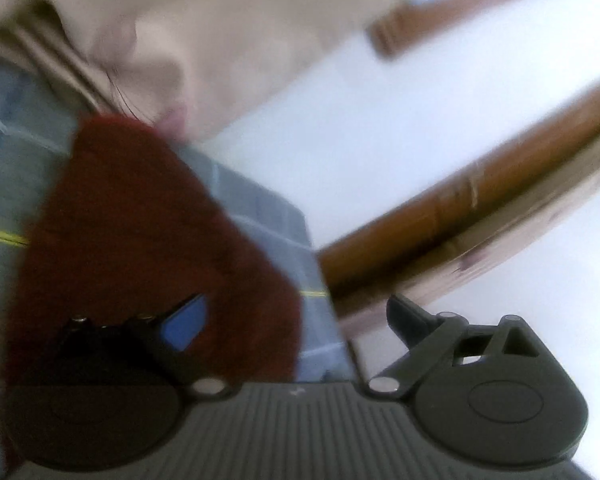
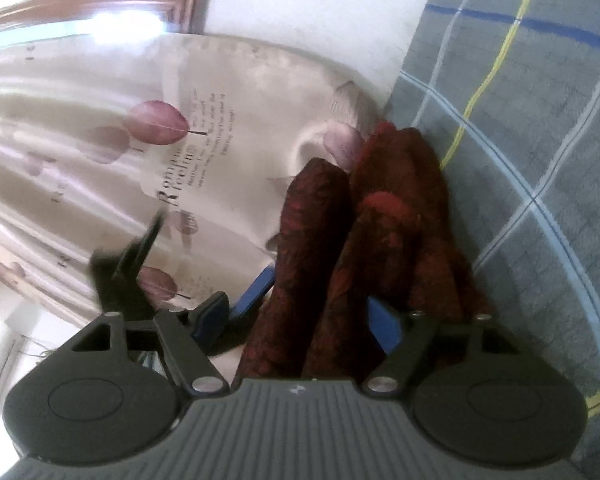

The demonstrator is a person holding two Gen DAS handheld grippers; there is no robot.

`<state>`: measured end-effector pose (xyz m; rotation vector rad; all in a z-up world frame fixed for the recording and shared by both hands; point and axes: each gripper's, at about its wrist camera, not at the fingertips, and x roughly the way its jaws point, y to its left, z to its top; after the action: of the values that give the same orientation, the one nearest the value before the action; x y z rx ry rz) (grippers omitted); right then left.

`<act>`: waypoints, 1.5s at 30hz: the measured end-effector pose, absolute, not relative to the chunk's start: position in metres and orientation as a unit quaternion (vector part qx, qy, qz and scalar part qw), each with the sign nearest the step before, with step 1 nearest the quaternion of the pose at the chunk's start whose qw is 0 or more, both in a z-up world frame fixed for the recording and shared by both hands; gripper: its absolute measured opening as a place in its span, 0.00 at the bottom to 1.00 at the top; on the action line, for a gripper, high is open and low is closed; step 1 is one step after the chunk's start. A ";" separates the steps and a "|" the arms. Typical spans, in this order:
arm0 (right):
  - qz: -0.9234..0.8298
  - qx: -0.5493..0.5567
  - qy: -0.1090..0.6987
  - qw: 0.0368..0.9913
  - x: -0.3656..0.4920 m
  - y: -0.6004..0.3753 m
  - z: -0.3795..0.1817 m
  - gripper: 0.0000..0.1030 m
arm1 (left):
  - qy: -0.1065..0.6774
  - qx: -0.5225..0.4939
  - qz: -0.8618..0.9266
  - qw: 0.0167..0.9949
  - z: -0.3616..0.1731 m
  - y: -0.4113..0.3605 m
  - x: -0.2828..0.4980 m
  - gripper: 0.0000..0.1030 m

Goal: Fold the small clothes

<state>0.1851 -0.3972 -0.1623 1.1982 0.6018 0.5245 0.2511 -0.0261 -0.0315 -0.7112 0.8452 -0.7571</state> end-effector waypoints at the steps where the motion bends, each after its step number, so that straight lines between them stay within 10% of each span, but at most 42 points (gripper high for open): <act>1: 0.240 0.545 0.280 0.753 0.188 -0.396 -0.161 0.74 | 0.393 -0.318 -0.346 0.791 -0.031 -0.022 0.246 0.95; 10: 0.215 0.458 0.338 0.794 0.228 -0.366 -0.117 0.75 | 0.360 -0.310 -0.399 0.784 -0.075 -0.022 0.168 0.96; 12: 0.208 0.430 0.357 0.803 0.240 -0.358 -0.111 0.62 | 0.360 -0.299 -0.406 0.785 -0.082 -0.037 0.167 0.98; 14: 0.190 0.395 0.387 0.811 0.255 -0.350 -0.112 0.25 | 0.359 -0.280 -0.405 0.793 -0.083 -0.048 0.167 0.98; 17: 0.191 0.352 0.391 0.829 0.266 -0.348 -0.113 0.23 | 0.341 -0.299 -0.410 0.792 -0.072 -0.044 0.160 0.98; 26: 0.252 0.338 0.304 0.854 0.284 -0.385 -0.075 0.22 | 0.281 -0.335 -0.363 0.823 -0.048 -0.016 0.156 0.99; 36: 0.231 0.434 0.330 0.806 0.292 -0.421 -0.179 0.21 | 0.337 -0.308 -0.330 0.826 -0.093 -0.030 0.165 0.99; 40: 0.228 0.432 0.310 0.816 0.274 -0.429 -0.166 0.56 | 0.339 -0.287 -0.332 0.832 -0.093 -0.037 0.180 0.99; 45: 0.243 0.371 0.286 0.850 0.227 -0.426 -0.130 0.59 | 0.331 -0.300 -0.327 0.833 -0.097 -0.037 0.173 0.99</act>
<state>0.2272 -0.4261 -0.1302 0.7806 0.6027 0.5113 0.1729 -0.0367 -0.0967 -0.6363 0.7010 -0.6922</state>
